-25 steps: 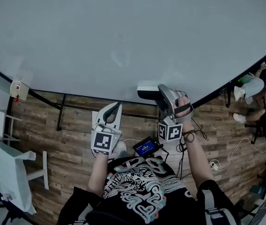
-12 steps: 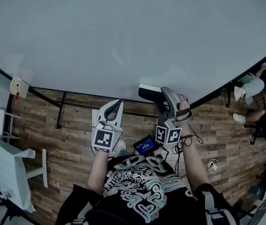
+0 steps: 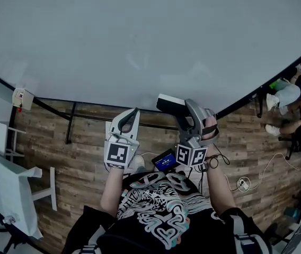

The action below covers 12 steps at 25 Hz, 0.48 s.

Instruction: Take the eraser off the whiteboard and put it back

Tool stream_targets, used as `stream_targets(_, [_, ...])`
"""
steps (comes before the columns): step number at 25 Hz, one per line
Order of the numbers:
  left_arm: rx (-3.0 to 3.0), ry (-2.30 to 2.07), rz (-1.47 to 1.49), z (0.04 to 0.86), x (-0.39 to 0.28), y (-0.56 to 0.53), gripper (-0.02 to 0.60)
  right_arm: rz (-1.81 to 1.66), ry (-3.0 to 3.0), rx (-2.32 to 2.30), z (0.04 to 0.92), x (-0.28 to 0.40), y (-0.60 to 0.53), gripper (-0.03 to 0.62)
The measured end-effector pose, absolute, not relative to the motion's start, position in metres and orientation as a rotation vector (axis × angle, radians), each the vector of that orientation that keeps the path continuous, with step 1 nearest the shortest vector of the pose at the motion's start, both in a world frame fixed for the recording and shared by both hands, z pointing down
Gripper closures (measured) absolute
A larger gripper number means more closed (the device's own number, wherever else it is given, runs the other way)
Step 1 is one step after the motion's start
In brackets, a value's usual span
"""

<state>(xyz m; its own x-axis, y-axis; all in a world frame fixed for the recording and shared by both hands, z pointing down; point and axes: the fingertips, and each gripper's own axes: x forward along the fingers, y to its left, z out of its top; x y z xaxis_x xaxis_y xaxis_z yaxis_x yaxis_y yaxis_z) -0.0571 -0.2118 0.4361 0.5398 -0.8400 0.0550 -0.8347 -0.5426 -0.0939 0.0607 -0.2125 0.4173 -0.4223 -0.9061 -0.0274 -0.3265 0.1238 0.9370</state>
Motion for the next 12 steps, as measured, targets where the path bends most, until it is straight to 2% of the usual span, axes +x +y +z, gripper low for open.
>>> stream_targets(6, [-2.645, 1.414, -0.276, 0.437, -0.05, -0.205, 0.568, -1.309, -1.829, 1.217, 0.409, 0.06, -0.2, 0.267])
stream_targets(12, [-2.653, 1.415, -0.223, 0.429, -0.043, -0.204, 0.568, -1.316, -1.827, 1.233, 0.405, 0.066, -0.19, 0.267])
